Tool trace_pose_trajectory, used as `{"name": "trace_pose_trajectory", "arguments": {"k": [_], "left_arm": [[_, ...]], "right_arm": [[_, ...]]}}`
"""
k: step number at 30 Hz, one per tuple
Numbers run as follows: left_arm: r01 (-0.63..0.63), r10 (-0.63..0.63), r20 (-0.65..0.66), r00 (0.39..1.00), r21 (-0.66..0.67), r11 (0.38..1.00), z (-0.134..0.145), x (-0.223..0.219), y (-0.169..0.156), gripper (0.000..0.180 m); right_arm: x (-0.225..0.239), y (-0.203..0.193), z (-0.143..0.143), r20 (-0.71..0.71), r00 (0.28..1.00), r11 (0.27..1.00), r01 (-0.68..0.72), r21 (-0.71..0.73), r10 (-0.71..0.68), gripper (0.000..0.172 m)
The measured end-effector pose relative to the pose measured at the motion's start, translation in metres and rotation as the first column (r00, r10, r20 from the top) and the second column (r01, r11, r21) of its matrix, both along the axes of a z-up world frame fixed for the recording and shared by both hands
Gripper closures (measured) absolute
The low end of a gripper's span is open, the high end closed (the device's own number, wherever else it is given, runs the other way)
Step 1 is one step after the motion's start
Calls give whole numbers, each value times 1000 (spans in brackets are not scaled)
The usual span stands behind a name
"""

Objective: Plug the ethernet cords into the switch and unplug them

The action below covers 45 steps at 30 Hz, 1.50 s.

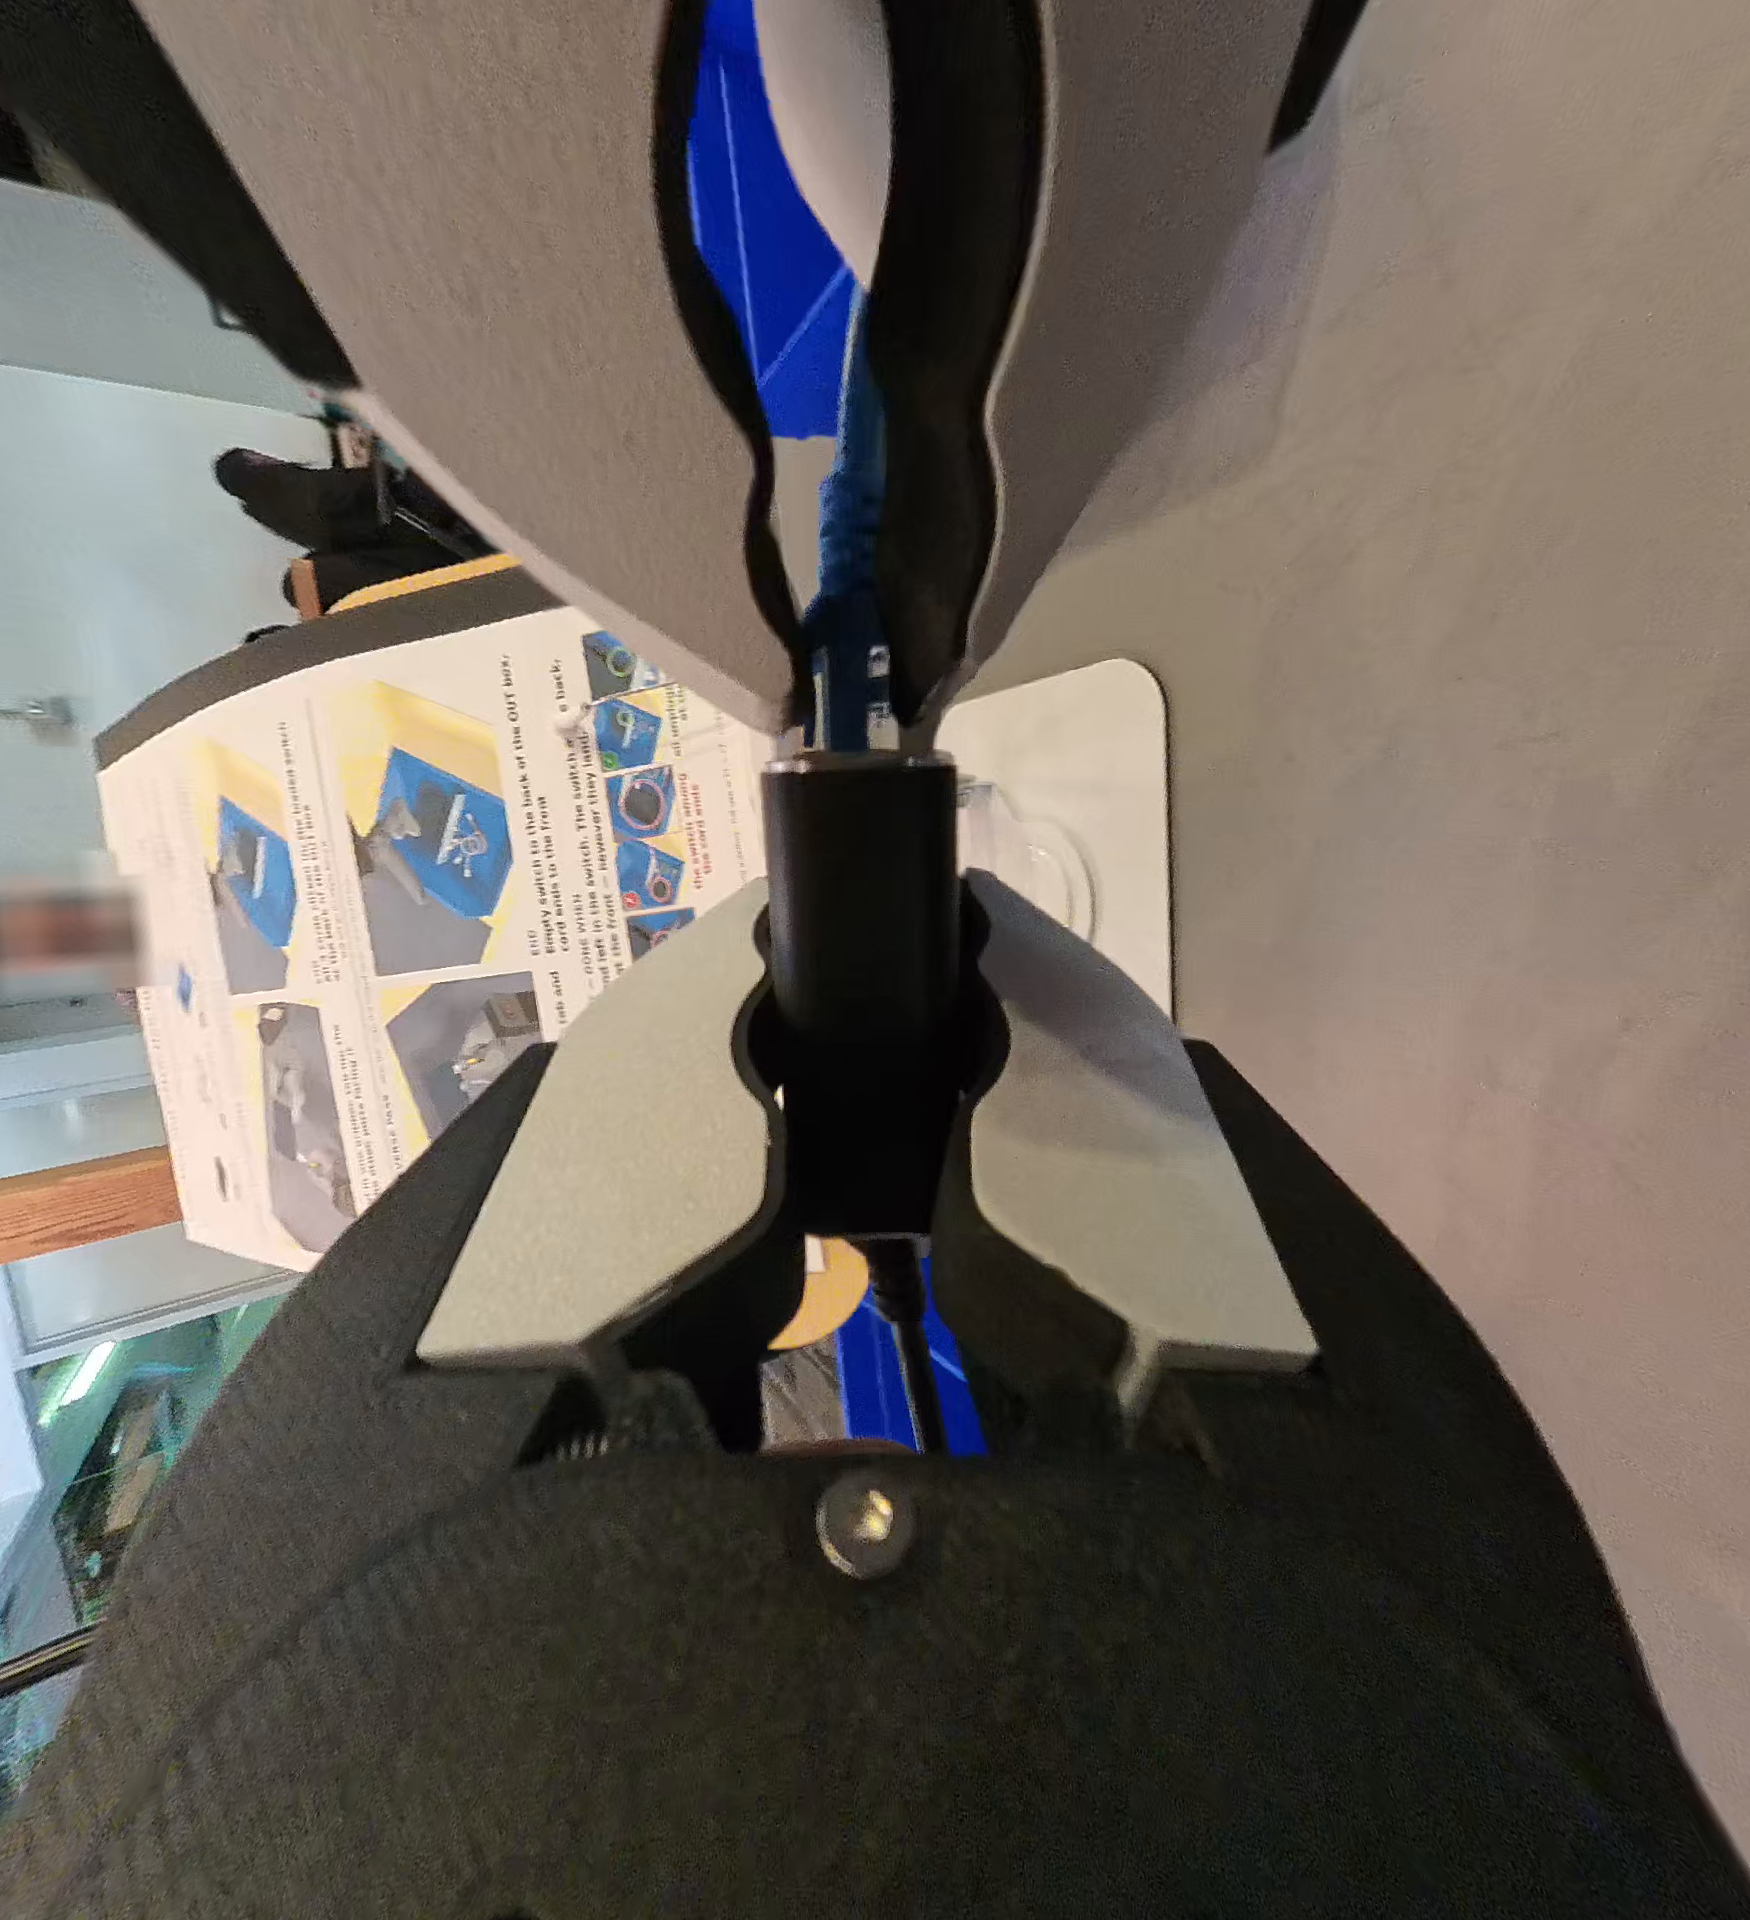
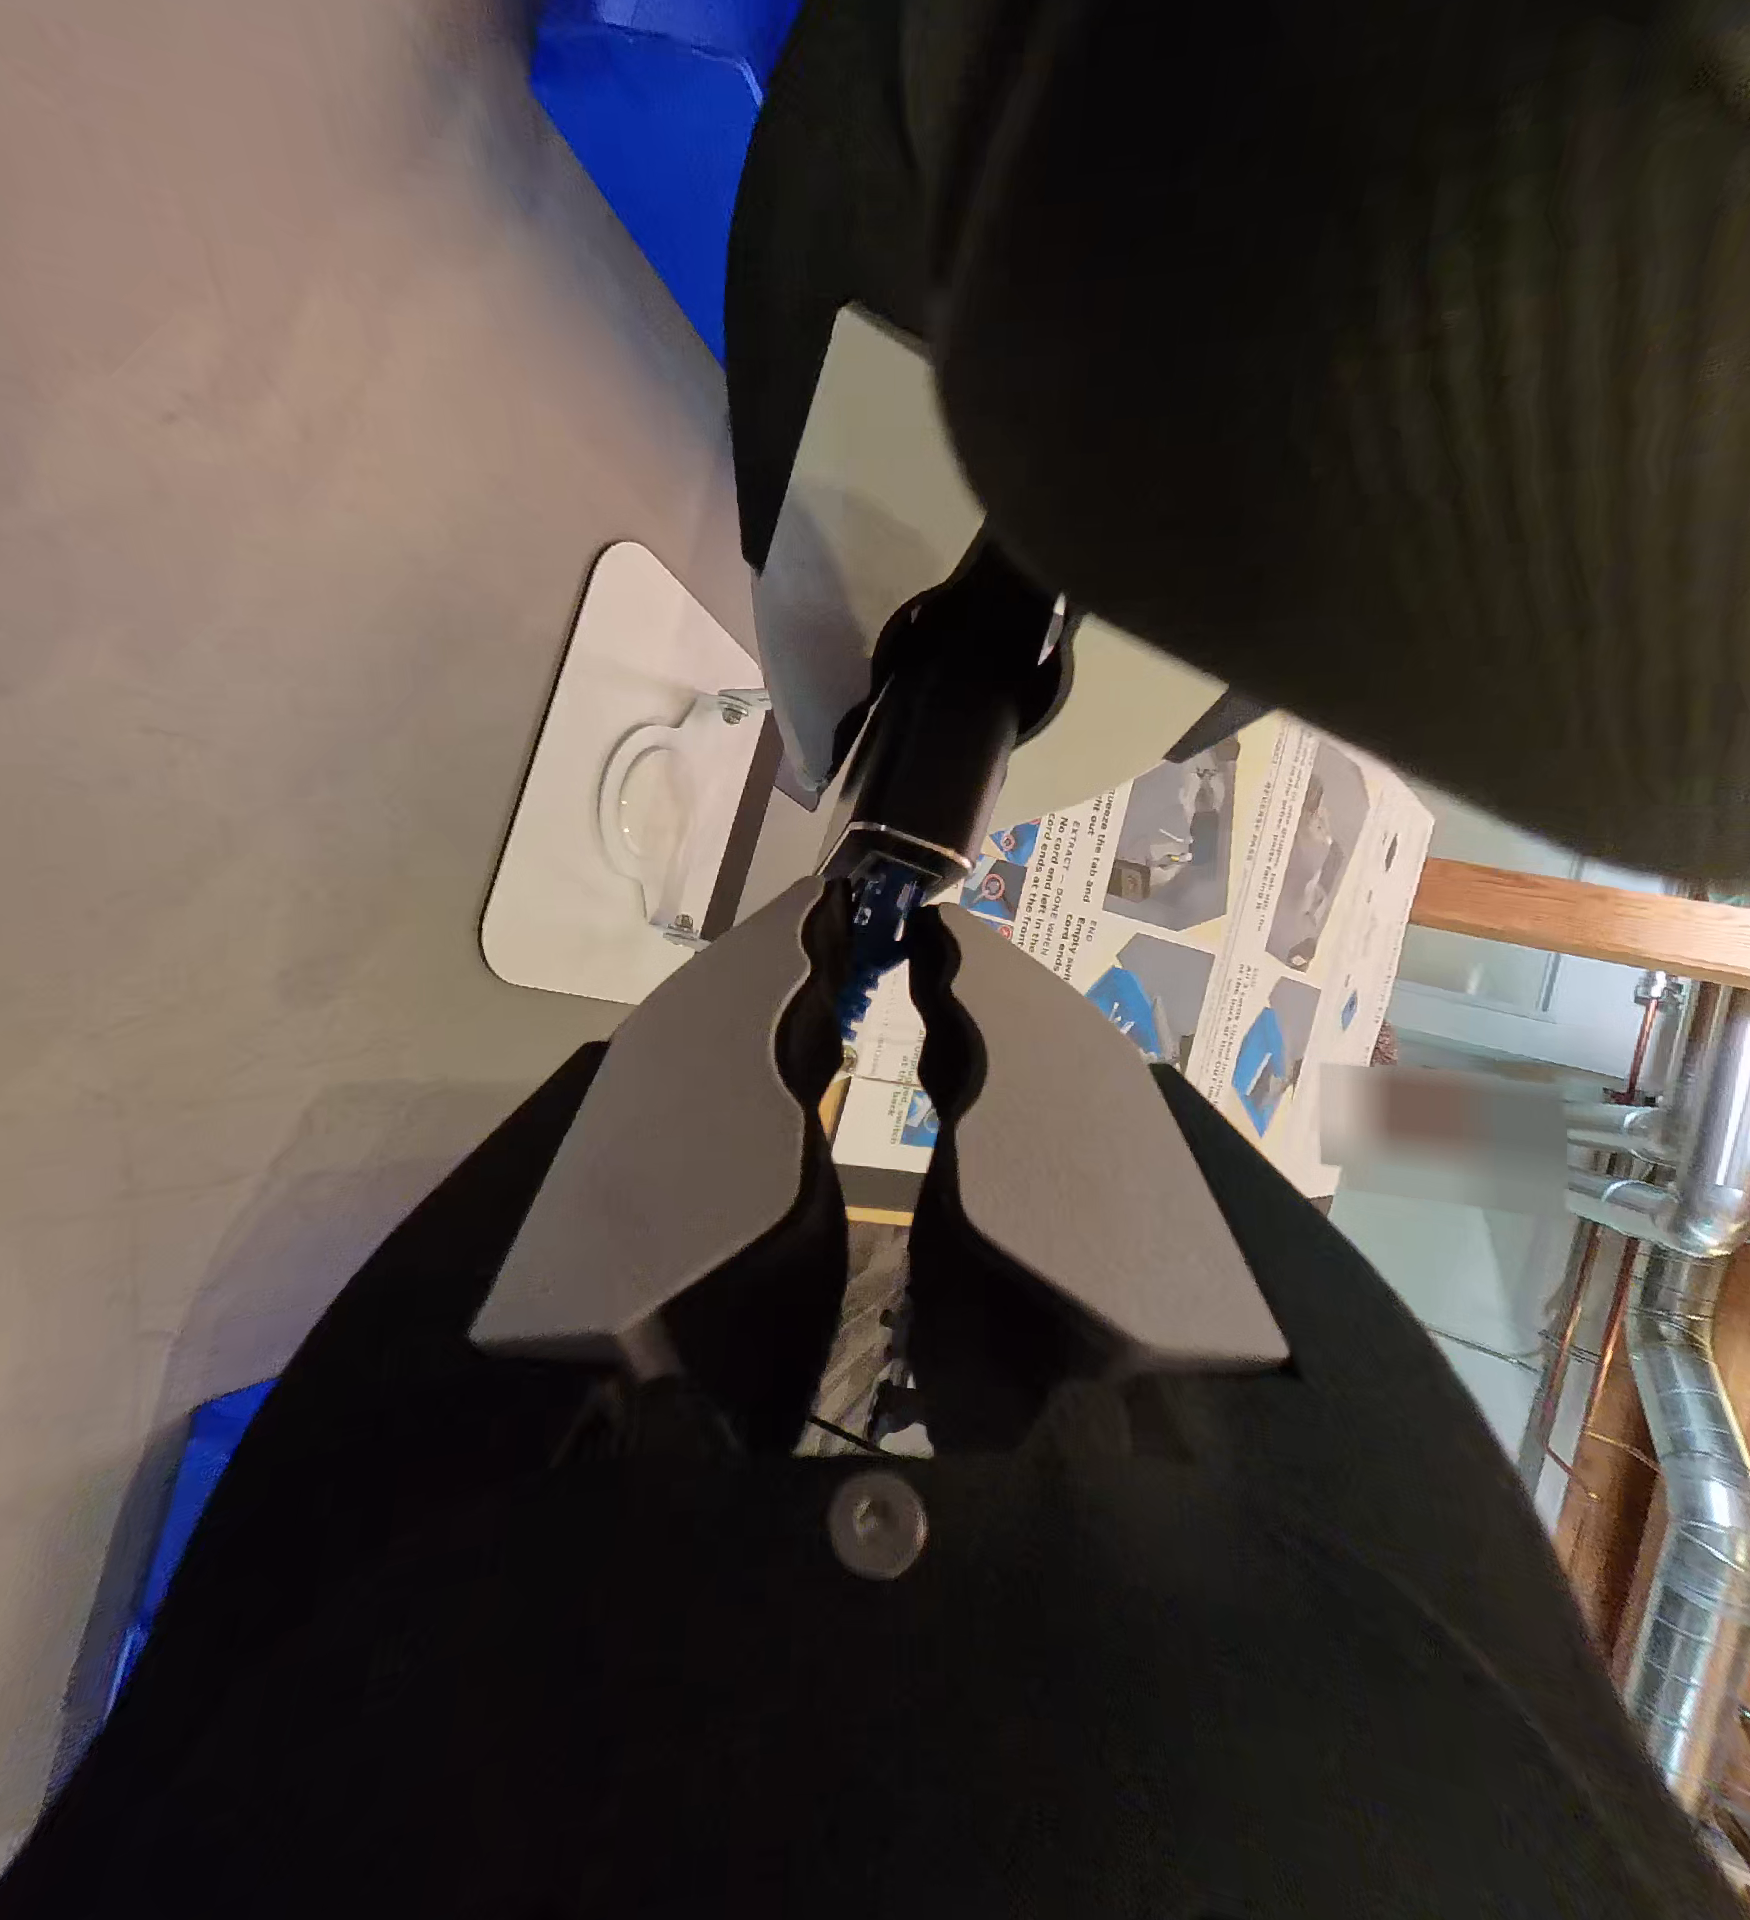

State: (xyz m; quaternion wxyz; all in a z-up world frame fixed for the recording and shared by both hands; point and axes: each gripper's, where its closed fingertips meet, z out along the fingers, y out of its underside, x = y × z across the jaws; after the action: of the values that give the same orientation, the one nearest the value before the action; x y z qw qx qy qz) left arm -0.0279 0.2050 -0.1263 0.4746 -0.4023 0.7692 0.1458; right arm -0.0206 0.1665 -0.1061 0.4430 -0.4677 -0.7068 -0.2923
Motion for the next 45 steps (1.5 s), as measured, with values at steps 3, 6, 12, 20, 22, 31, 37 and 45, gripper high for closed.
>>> {"name": "trace_pose_trajectory", "arguments": {"k": [3, 6, 12, 20, 22, 31, 37, 45], "left_arm": [[-6, 6, 9, 1000, -15, 1000, -1, 1, 0, 153], [-20, 20, 11, 1000, -4, 1000, -1, 1, 0, 153], [-66, 67, -11, 998, 47, 997, -5, -2, 5, 153], [-83, 83, -1, 997, 31, 996, -2, -4, 4, 153], [-83, 83, -2, 997, 32, 996, -1, -4, 3, 154], [-68, 69, -22, 997, 25, 997, -5, -2, -2, 154], [-46, 46, -35, 998, -18, 999, -11, -2, -7, 154], [-12, 13, 15, 1000, -30, 999, -9, 2, -9, 153]], "right_arm": [[2, 0, -1, -5, 1000, 1000, 9, -3, -9, 160], [2, -1, -1, -30, 999, 1000, 23, -14, -23, 160], [2, 0, -5, -73, 995, 997, 65, -33, -68, 160], [-2, -5, -2, -223, 975, 992, -47, -115, 21, 147], [0, -4, -1, -214, 977, 994, -26, -106, 2, 153], [-1, -7, -3, -183, 983, 994, -47, -97, 29, 161], [1, -6, -11, -160, 987, 983, -41, -177, 12, 165], [4, -9, -7, -157, 988, 984, -33, -174, 5, 165]]}}
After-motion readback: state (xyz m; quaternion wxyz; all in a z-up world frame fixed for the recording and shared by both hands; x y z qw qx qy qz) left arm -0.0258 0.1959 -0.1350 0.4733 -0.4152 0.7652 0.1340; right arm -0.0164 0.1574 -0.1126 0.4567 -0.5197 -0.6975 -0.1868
